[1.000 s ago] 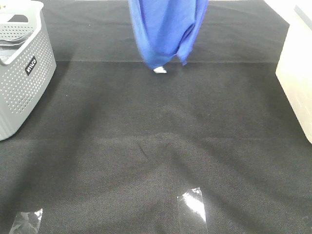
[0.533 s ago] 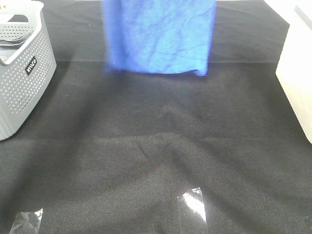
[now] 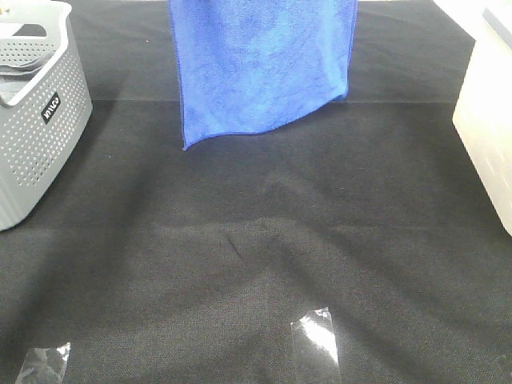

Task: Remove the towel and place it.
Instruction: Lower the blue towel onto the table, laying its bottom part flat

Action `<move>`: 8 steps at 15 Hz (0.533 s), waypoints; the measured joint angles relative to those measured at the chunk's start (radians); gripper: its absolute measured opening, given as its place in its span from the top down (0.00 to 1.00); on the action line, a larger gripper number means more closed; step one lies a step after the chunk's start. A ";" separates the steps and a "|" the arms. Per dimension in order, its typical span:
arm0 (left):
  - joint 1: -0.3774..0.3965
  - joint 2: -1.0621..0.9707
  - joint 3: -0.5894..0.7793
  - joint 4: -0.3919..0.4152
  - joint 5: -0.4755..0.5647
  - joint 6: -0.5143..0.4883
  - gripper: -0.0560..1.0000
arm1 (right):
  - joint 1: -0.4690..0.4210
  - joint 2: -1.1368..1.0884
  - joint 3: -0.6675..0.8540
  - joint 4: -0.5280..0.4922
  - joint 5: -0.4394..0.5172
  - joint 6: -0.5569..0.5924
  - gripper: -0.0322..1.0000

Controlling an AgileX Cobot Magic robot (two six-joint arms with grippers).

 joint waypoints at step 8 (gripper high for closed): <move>0.039 0.015 0.000 0.231 0.000 -0.003 0.95 | -0.011 0.033 -0.002 0.000 -0.012 -0.001 0.97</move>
